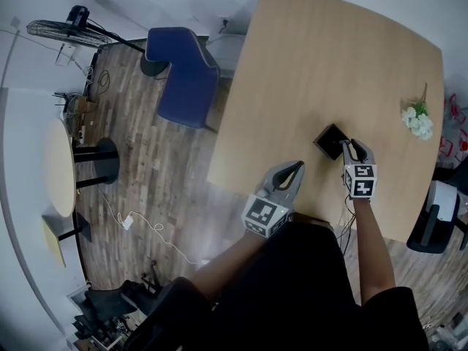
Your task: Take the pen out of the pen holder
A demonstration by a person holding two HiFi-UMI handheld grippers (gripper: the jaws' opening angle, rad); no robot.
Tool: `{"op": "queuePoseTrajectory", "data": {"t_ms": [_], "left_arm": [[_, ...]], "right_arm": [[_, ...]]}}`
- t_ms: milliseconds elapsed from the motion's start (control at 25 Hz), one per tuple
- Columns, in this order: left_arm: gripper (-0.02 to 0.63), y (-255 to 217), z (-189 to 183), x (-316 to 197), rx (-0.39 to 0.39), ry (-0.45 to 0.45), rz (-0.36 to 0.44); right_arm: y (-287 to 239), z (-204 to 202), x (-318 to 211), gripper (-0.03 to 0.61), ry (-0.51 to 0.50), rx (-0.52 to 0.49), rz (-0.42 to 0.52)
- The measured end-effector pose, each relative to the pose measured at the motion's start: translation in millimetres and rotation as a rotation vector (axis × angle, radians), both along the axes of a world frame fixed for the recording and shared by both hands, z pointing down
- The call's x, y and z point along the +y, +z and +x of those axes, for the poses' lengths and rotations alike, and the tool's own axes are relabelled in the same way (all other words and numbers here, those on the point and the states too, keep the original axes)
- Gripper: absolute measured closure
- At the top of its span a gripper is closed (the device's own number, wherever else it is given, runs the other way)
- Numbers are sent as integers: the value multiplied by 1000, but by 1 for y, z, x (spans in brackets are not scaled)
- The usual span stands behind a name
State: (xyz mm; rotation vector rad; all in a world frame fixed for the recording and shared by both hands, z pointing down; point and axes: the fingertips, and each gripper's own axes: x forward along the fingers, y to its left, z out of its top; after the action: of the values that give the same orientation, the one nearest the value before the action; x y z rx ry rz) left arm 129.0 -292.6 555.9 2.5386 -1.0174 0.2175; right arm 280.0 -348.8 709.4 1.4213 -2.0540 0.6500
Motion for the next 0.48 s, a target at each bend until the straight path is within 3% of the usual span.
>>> {"op": "queuePoseTrajectory", "data": {"t_ms": [480], "left_arm": [[611,0,-20,1,8,-32,-3]], "right_arm": [[1,-14,0,517,-47,67,19]]}}
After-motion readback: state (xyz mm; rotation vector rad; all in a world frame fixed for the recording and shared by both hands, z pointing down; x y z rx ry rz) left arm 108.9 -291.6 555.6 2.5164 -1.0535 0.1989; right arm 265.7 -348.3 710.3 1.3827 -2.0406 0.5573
